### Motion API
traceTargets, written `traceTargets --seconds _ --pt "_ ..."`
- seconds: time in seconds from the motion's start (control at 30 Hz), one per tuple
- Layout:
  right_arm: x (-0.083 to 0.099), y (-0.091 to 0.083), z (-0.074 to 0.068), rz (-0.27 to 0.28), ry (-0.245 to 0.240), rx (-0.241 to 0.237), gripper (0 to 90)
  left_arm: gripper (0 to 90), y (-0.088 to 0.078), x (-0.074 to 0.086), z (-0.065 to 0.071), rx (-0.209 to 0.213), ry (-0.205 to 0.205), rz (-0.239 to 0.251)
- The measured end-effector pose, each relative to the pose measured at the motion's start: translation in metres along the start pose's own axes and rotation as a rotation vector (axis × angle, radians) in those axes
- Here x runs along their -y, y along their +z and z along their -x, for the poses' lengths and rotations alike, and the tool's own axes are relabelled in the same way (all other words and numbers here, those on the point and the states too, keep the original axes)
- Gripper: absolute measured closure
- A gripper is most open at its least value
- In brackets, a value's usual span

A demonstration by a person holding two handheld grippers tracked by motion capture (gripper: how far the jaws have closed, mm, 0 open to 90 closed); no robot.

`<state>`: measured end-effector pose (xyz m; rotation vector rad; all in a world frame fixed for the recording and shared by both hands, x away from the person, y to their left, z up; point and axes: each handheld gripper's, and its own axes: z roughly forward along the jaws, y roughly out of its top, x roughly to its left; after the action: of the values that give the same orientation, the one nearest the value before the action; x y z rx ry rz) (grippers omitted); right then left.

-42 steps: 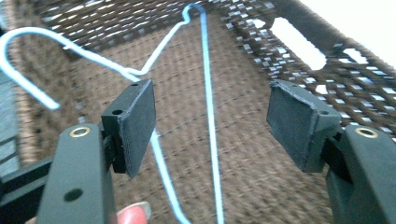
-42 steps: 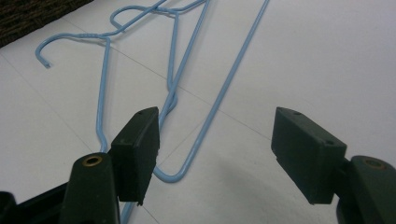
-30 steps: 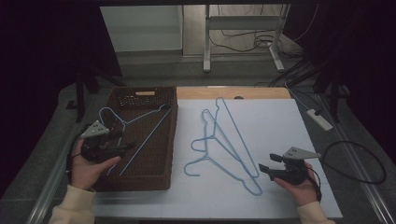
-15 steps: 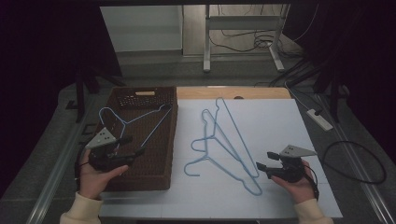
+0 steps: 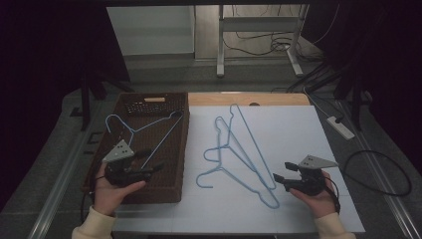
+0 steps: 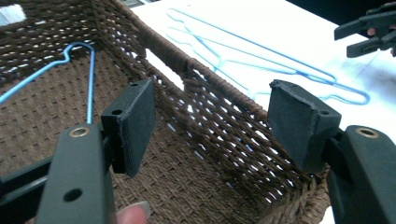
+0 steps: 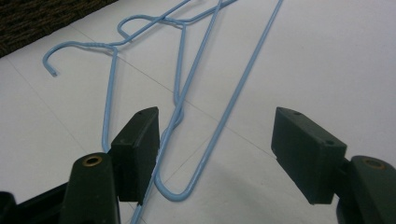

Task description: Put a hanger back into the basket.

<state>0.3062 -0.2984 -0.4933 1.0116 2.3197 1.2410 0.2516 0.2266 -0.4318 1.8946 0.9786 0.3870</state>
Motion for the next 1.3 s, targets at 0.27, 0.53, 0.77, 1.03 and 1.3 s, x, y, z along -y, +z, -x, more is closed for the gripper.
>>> traceTargets --seconds 0.27,0.53,0.77,1.03,1.3 --pt "-0.001 0.0 -0.001 0.004 -0.007 0.0 33.3 32.2 0.003 0.002 0.005 -0.001 0.006 -0.007" --pt "-0.004 0.001 -0.004 -0.004 -0.015 0.009 33.3 32.1 0.003 0.003 0.009 0.004 0.006 0.003" --pt "-0.007 0.009 -0.01 -0.035 -0.036 0.013 33.1 32.1 0.007 0.005 0.009 0.02 0.008 -0.005" --pt "-0.012 0.015 -0.017 -0.062 -0.077 0.022 32.8 32.0 0.01 0.006 0.012 0.029 0.017 -0.017" --pt "-0.026 0.022 -0.028 -0.1 -0.15 0.002 32.5 31.9 0.013 0.005 0.016 0.041 0.021 -0.02"
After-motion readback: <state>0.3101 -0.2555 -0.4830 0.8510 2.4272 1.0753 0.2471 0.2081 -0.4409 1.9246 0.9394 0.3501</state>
